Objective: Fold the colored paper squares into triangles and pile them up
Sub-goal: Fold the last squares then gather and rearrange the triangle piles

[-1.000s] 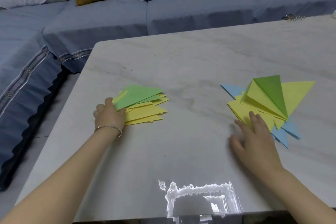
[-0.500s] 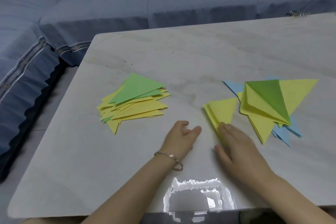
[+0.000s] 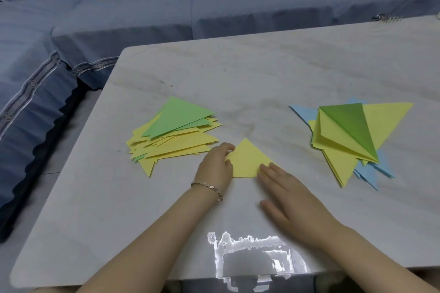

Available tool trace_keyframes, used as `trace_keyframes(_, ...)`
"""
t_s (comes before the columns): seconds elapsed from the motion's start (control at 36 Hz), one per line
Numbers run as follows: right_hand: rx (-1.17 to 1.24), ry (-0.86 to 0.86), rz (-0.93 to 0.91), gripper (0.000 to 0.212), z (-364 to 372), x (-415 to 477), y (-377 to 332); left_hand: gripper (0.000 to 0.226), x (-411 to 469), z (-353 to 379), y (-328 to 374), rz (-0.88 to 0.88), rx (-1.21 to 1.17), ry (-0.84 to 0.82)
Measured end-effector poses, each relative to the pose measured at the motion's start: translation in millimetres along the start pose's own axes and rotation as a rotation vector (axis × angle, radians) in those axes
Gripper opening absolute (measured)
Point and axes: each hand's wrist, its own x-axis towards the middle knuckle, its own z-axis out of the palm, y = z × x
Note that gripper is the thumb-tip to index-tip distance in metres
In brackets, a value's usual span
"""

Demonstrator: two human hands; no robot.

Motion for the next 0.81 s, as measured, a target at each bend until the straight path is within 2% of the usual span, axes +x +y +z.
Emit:
trace_keyframes(0.08,-0.086,-0.044,-0.029,0.062,9,6,-4,0.038,-4,2,-7,0.096,0.169,-0.004)
trace_keyframes(0.17,-0.116,-0.099,-0.026,0.069,18,10,-9,0.032,-16,11,-18,0.21,0.215,0.036)
trace_keyframes(0.19,-0.113,-0.103,-0.014,0.07,21,10,-10,0.031,-22,11,-15,0.243,0.22,-0.011)
trace_keyframes(0.25,-0.09,-0.09,0.014,0.07,24,10,-12,0.041,-35,15,-10,0.299,0.274,-0.152)
trace_keyframes(0.31,-0.079,-0.074,0.034,0.069,25,10,-15,0.067,-44,26,-17,0.337,0.358,-0.259)
trace_keyframes(0.36,-0.077,-0.07,0.044,0.069,26,10,-17,0.08,-48,28,-18,0.275,0.419,-0.286)
trace_keyframes(0.44,-0.101,-0.077,0.057,0.071,26,10,-18,0.055,-50,29,-23,0.219,0.524,-0.242)
trace_keyframes(0.5,-0.136,-0.095,0.07,0.075,24,10,-16,0.049,-52,27,-27,0.224,0.56,-0.218)
trace_keyframes(0.56,-0.168,-0.106,0.097,0.078,20,9,-9,0.056,-55,26,-30,0.224,0.582,-0.204)
trace_keyframes(0.81,-0.225,-0.129,0.214,0.077,4,-17,35,0.058,-58,28,-31,0.153,0.653,-0.174)
